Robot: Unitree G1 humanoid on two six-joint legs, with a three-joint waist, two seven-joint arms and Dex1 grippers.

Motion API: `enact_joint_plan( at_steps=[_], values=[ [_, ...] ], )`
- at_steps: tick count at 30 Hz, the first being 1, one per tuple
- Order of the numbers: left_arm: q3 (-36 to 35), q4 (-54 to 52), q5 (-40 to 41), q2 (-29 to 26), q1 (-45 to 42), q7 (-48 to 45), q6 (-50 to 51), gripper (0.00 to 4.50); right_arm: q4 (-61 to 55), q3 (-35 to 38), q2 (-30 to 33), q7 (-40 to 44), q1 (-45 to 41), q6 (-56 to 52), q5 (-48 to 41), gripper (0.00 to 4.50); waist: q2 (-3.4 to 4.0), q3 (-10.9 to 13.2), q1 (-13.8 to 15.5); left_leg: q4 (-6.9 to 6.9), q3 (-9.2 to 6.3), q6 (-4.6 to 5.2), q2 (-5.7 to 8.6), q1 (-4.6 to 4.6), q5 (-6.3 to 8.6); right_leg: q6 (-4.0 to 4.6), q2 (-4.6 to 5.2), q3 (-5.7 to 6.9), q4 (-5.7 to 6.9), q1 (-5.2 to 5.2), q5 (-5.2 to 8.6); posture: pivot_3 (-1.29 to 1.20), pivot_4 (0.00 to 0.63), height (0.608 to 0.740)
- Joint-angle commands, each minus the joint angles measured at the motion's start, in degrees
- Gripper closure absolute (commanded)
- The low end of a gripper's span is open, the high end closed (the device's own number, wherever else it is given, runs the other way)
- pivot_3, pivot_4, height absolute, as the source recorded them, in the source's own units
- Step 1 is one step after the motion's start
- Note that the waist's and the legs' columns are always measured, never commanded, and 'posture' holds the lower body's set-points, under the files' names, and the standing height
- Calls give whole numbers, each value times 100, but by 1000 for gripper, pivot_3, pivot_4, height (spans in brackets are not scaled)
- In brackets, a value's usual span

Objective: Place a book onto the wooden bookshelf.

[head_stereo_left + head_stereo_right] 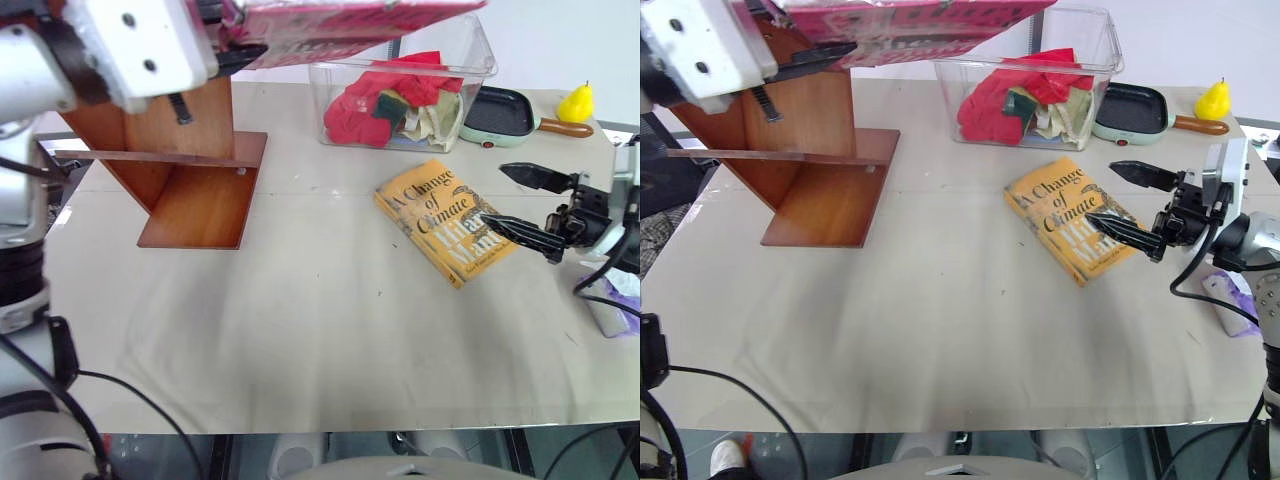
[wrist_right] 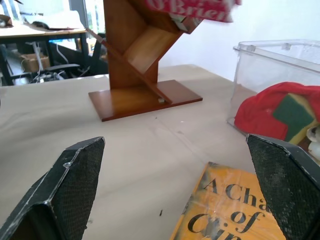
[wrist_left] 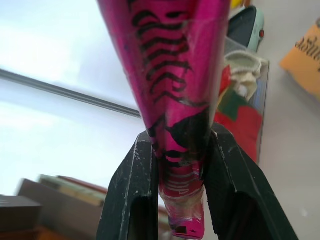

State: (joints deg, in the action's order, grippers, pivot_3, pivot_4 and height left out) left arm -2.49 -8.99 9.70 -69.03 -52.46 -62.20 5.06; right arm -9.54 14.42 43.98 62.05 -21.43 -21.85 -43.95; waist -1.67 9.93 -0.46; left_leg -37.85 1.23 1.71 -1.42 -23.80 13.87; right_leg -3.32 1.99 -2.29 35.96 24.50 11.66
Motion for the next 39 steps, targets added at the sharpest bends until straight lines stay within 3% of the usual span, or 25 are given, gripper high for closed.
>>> enact_joint_plan(
  at_steps=[1, 4, 6, 11, 19, 23, 24, 27, 30, 34, 39],
  values=[
    [-770, -267, 256, -1186, 388, -889, 884, 3838, 210, -24, -67, 195, -241, 240, 150, 0, 1, 4, -69, 0, 3, 0, -5, -1, 0, 0, -3, -1, 2, 5, 0, 0, 150, 740],
    [-1152, 160, -321, -1977, 998, -1169, 550, 3838, 438, -73, -126, 337, -415, 354, 253, 0, 9, 11, -73, 4, 6, 0, -10, -4, 0, 0, -8, -2, 4, 16, 1, 0, 150, 740],
    [-1230, 537, -708, -2208, 1290, -1008, 120, 3838, 567, -124, -198, 418, -553, 438, 309, 0, 16, 15, -46, 6, 8, 0, -10, -3, 0, 0, -8, -1, 4, 17, 2, 0, 150, 740],
    [-962, 871, -1107, -2076, 1774, -630, -345, 3838, 545, -187, -334, 531, -700, 525, 336, 0, 17, 15, 28, -1, 9, 0, -10, -3, 0, 20, -5, 1, 12, 14, 13, 0, 150, 740],
    [-600, 1583, -1501, -1899, 2134, -331, -626, 3838, -574, 195, -393, 267, -401, 440, -182, 0, 44, 7, 26, -35, 15, 0, -12, 22, -1, 4, -5, -5, 84, 13, 27, 0, 150, 740],
    [-598, 1446, -1236, -1726, 2160, -483, 21, 3838, -1078, 274, -369, 27, -166, 275, -415, 0, 57, 5, 14, -31, 31, -1, -40, 113, -1, 16, -21, -2, 91, -63, 31, 0, 150, 740],
    [-657, 1328, -1150, -1732, 2215, -557, 119, 2805, -1110, 275, -372, -6, -135, 275, -427, 0, 57, 5, 6, -30, 46, -2, -65, 136, 0, 24, -20, 0, 91, -79, 36, 0, 150, 740],
    [-810, 907, -850, -1626, 2005, -527, 433, 1501, -1152, 269, -375, -79, -47, 278, -442, 0, 47, 9, -6, -25, 74, -3, -82, 138, 0, 30, -12, 1, 91, -76, 33, 0, 150, 740],
    [-1125, 184, 53, -1667, 1879, -1113, 1368, 39, -1140, 280, -375, -108, -15, 268, -462, 0, 17, 11, -12, -37, 91, -3, -87, 86, 0, 31, -13, 1, 84, -40, 31, 0, 150, 740],
    [-1703, -1017, 2129, -1658, 1497, -1390, 3669, 13, -1130, 308, -358, -112, 68, 239, -486, 0, 11, 8, -24, -51, 109, 4, -78, -23, 5, 13, 1, -10, 77, 54, 8, 0, 150, 740],
    [-2559, -1786, 3380, -1725, 1893, -1699, 5344, 13, -988, 314, -289, -49, 27, 207, -496, 0, 19, 13, -53, -43, 111, 21, -67, -35, 20, -3, -6, -15, 83, 75, 24, 0, 150, 740]
  ],
)
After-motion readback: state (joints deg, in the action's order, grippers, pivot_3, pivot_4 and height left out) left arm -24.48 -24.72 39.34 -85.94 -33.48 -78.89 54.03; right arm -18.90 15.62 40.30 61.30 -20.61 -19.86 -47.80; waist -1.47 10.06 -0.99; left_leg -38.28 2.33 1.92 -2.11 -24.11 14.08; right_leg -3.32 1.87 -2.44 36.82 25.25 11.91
